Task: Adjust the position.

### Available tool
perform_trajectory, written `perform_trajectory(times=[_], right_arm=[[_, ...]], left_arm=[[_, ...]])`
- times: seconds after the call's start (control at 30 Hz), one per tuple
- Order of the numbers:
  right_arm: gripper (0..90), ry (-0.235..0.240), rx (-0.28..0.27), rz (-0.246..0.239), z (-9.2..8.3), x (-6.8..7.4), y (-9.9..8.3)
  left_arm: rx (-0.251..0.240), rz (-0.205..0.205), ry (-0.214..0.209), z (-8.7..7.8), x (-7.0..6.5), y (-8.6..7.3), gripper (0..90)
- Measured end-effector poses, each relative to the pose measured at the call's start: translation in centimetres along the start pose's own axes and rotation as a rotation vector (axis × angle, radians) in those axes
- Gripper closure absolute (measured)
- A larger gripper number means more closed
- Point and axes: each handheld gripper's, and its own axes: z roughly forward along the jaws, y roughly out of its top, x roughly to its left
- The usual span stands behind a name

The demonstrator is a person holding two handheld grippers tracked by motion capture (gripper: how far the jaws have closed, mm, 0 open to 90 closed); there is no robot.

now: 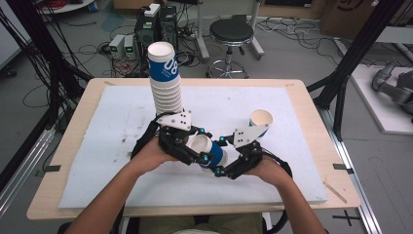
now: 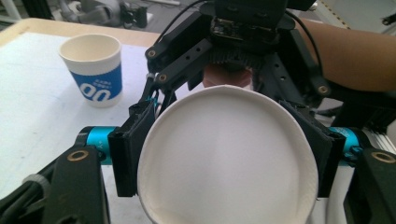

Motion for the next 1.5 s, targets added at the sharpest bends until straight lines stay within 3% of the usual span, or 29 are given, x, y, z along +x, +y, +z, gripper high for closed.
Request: perform_trajectory(times=[0.17,0.27,0.47,0.7,0.8,0.9,1.1,1.5], right_arm=[[16.8,-0.025,-0.075,0.019,-0.8,-0.3,-0.1],[14.8,-0.006,-0.120,0.021,-1.4,-0.7,-0.4],[13.6,0.004,-0.202,0.073,-2.3,-1.2,-1.0],[13.5,0.013,-0.237,0.083,-2.1,-1.3,-1.4],[13.5,0.007,-0.244,0.091,-2.2,-1.3,-1.6],[13.5,0.009,-0.280,0.095,-2.4,-1.4,-1.9],[13.6,0.020,-0.312,0.110,-1.9,-1.4,-2.0],[13.7,0.098,-0.340,0.112,-0.8,-0.9,-1.7]], left_arm=[[-0.098,-0.024,0.009,-1.0,0.3,-0.4,30.4],[-0.149,-0.033,0.010,-1.6,0.5,-0.8,30.4],[-0.265,-0.043,-0.003,-2.4,0.9,-2.1,30.4],[-0.337,-0.041,-0.010,-2.6,1.0,-3.0,30.3],[-0.390,-0.045,-0.014,-2.8,1.0,-3.1,30.3],[-0.428,-0.042,-0.013,-3.0,1.0,-3.3,30.4],[-0.474,-0.045,-0.034,-2.7,1.0,-3.6,30.3],[-0.465,-0.030,-0.092,-1.5,0.5,-3.5,30.3]])
